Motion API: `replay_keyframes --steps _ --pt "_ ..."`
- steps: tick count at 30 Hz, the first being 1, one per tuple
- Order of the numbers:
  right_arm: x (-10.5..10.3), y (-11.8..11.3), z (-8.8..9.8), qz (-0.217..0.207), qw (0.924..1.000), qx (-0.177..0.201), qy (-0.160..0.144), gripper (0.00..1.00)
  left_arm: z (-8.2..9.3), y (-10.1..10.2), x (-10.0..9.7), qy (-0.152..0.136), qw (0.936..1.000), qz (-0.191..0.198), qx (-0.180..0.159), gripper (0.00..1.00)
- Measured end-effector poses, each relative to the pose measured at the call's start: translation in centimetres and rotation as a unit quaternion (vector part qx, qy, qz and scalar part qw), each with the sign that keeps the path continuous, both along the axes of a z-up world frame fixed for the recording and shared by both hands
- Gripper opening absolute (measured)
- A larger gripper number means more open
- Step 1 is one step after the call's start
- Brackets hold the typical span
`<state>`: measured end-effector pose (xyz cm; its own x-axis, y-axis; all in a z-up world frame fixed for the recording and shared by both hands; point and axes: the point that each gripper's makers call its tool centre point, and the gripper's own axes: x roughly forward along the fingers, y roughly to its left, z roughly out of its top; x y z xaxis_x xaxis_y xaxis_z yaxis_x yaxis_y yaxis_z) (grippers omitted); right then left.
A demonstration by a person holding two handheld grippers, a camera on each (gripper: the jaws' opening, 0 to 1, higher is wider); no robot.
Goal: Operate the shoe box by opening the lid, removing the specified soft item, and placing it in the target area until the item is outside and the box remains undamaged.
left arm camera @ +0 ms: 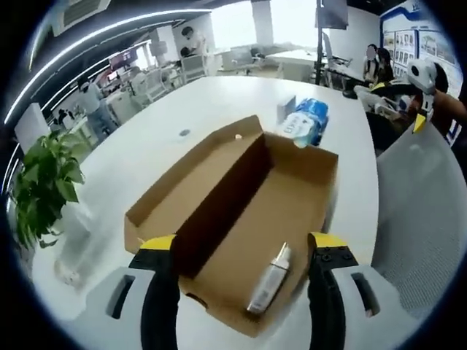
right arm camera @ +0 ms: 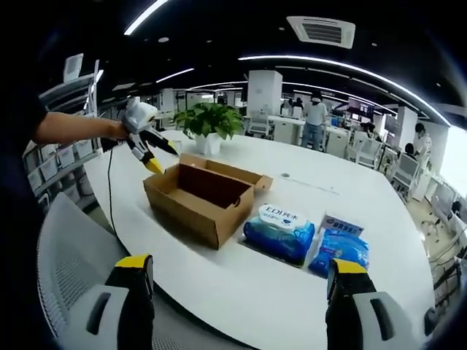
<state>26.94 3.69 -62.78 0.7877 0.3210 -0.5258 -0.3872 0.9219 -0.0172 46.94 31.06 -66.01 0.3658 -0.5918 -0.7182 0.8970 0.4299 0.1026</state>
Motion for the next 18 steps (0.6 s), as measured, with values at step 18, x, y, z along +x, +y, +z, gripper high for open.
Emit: replay_keyframes --steps 18 --pt "-1.0 -0.2 -0.3 -0.017 0.9998 0.006 0.01 0.99 -5.1 -0.4 0.3 0.039 0.9904 -0.071 0.113 0.67"
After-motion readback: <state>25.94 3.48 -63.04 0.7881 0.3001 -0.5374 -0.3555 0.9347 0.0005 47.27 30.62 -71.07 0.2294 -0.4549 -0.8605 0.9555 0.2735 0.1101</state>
